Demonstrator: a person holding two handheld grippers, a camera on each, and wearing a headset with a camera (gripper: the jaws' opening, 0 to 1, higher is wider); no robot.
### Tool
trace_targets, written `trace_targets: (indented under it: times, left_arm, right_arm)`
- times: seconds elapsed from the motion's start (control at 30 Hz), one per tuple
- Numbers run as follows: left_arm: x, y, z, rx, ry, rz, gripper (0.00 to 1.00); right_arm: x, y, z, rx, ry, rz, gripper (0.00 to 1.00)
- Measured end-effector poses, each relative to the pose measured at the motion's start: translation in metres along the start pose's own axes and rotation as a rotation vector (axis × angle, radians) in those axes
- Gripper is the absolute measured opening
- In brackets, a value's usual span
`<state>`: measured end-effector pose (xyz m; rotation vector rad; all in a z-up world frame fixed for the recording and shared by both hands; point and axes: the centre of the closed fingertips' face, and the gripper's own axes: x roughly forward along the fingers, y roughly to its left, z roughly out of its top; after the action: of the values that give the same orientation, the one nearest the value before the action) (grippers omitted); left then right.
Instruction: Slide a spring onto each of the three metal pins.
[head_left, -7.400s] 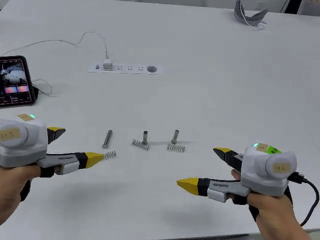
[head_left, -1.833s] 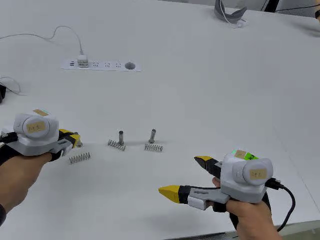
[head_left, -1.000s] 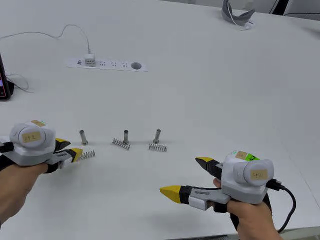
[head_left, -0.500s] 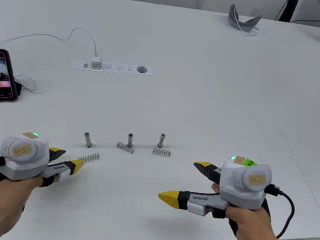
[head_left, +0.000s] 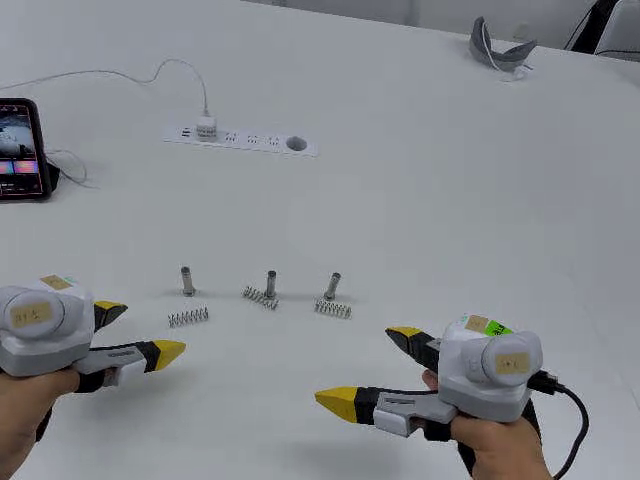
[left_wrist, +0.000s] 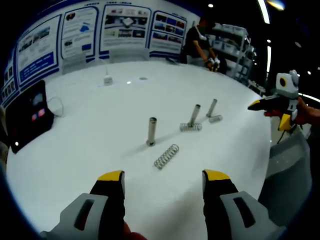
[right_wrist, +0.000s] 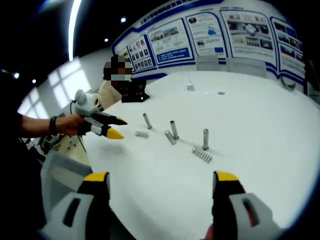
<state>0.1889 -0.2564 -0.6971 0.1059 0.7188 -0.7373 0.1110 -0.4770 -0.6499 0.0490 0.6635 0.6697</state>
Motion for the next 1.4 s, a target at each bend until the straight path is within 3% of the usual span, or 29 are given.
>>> trace_targets:
  times: [0.43, 0.77, 0.87, 1.1, 1.27, 1.4]
  left_arm:
    - [-0.007, -0.006, -0.014, 0.058, 0.049, -0.011, 0.67]
    - [0.007, -0.012, -0.009, 0.112, 0.068, -0.037, 0.65]
    - [0.012, -0.011, -0.007, 0.151, 0.082, -0.039, 0.63]
    - [0.023, -0.008, -0.001, 0.178, 0.081, -0.051, 0.57]
    - [0.032, -0.006, -0.004, 0.208, 0.095, -0.049, 0.49]
    - [0.036, -0.009, -0.003, 0.191, 0.087, -0.067, 0.45]
  right_arm:
    - [0.001, 0.002, -0.006, 0.004, 0.019, 0.009, 0.86]
    - [-0.006, 0.008, -0.002, -0.023, 0.025, 0.001, 0.86]
    - [-0.007, 0.009, -0.005, -0.025, 0.027, -0.003, 0.86]
    - [-0.006, 0.012, -0.015, -0.014, 0.034, -0.003, 0.86]
    - [-0.006, 0.014, -0.016, -0.016, 0.037, -0.006, 0.85]
    - [-0.007, 0.016, -0.013, -0.018, 0.027, -0.006, 0.85]
